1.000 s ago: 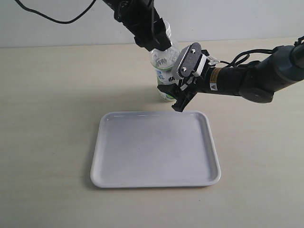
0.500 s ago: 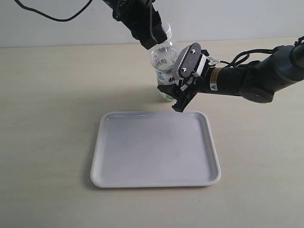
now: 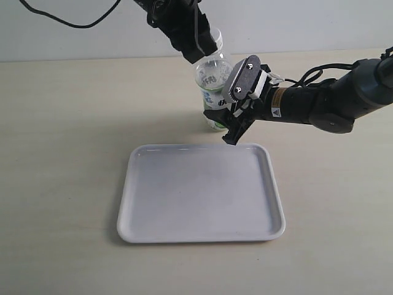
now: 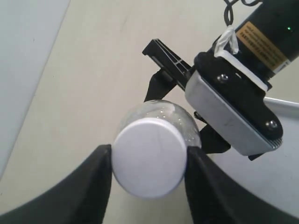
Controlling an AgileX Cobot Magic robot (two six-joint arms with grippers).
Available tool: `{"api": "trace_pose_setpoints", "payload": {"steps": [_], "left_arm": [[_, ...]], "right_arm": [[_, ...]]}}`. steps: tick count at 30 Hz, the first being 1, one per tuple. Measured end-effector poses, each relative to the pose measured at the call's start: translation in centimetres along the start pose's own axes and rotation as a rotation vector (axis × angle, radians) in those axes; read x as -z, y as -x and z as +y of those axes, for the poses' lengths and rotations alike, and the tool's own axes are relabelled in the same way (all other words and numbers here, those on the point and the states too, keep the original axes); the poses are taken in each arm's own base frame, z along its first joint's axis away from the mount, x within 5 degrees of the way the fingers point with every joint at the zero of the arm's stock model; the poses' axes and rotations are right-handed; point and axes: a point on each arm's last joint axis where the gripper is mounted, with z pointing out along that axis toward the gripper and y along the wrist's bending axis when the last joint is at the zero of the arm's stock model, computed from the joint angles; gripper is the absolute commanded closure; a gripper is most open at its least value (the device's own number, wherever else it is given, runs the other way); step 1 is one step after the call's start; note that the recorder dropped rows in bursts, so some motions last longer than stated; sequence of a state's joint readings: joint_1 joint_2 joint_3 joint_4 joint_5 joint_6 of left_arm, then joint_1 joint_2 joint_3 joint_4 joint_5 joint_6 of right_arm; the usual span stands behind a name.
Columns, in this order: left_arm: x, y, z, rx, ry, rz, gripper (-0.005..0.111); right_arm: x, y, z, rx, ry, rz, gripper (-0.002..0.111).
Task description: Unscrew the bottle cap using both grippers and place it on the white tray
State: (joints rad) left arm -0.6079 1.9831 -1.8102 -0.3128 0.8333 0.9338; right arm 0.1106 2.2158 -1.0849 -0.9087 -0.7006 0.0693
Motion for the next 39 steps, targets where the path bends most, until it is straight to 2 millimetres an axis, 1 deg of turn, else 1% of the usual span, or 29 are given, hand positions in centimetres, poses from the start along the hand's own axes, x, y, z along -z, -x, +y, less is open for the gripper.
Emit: {"api": "trace_pose_setpoints", "payload": {"steps": [7,20,26,34,39], "left_arm": [[0.00,0.01,-0.01,0.098,-0.001,-0.001,0.107],[0.00,0.02,0.00,0.500,0.000,-0.002,0.107],[0.00,0.02,0.00,0.603,0.000,-0.002,0.107],[0.00,0.08,-0.08,0.796,-0.012,-0.005,0.107],[0.00,0.12,-0.11,0.854,-0.017,-0.007,0.107]], "right_arm": [[0.00,0.00,0.00,0.000,0.000,0.000,0.108],[0.00,-0.02,-0.01,-0.001,-0.001,0.002,0.108],[0.00,-0.02,-0.01,-0.001,-0.001,0.002,0.108],[0.00,-0.02,-0.01,-0.001,-0.001,0.002,0.108],[0.00,-0.02,-0.01,-0.001,-0.001,0.002,0.108]]}}
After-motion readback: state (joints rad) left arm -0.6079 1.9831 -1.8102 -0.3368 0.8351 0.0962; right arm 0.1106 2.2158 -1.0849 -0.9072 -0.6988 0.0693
